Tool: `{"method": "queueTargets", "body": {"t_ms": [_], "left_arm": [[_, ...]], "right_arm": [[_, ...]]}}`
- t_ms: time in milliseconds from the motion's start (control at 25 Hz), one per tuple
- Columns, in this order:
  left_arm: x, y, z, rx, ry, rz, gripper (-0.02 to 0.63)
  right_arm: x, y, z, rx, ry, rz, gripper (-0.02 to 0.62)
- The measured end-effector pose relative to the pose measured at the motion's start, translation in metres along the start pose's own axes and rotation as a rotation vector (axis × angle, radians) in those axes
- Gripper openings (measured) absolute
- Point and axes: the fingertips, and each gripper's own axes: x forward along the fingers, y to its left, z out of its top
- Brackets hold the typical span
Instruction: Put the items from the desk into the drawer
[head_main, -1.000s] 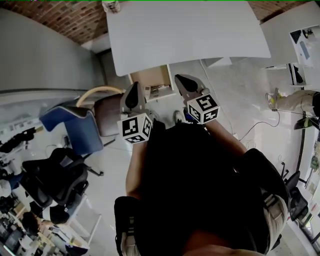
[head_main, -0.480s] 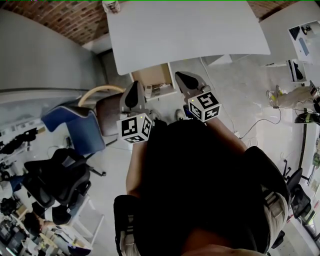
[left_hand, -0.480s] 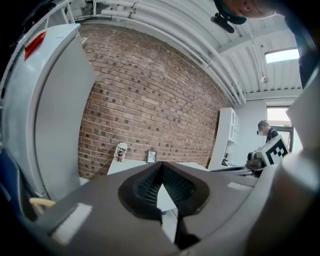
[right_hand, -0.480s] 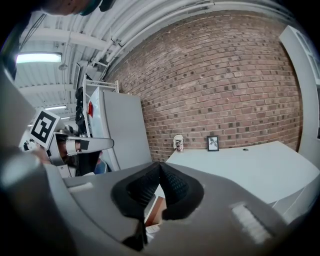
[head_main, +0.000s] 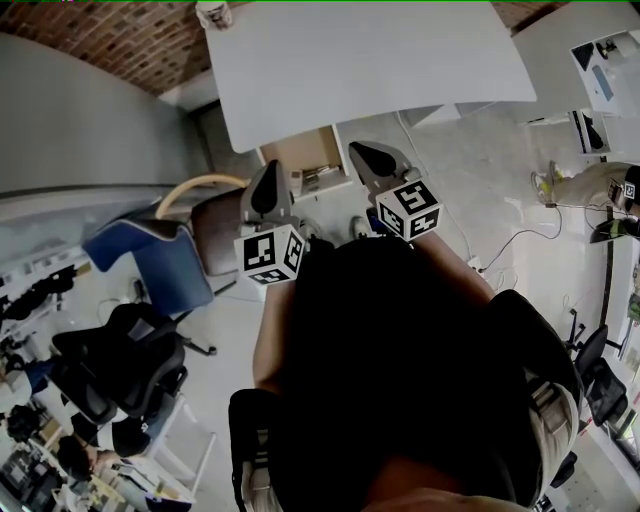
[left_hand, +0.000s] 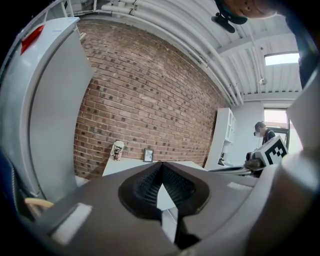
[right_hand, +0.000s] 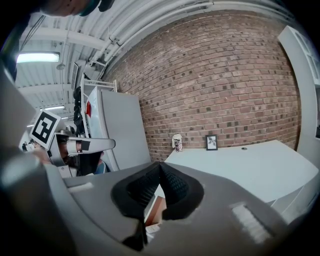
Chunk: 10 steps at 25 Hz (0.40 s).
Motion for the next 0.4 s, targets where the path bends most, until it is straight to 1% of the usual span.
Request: {"method": "queueTargets", "body": {"t_ms": [400], "left_arm": [[0.0032,-0.0089,0.0007,0.003,-0.007,-0.016,0.016]], "right_arm": [[-0.0032,-0.0038,0.0001,-0.002,-0.001,-0.004,0.003]]}}
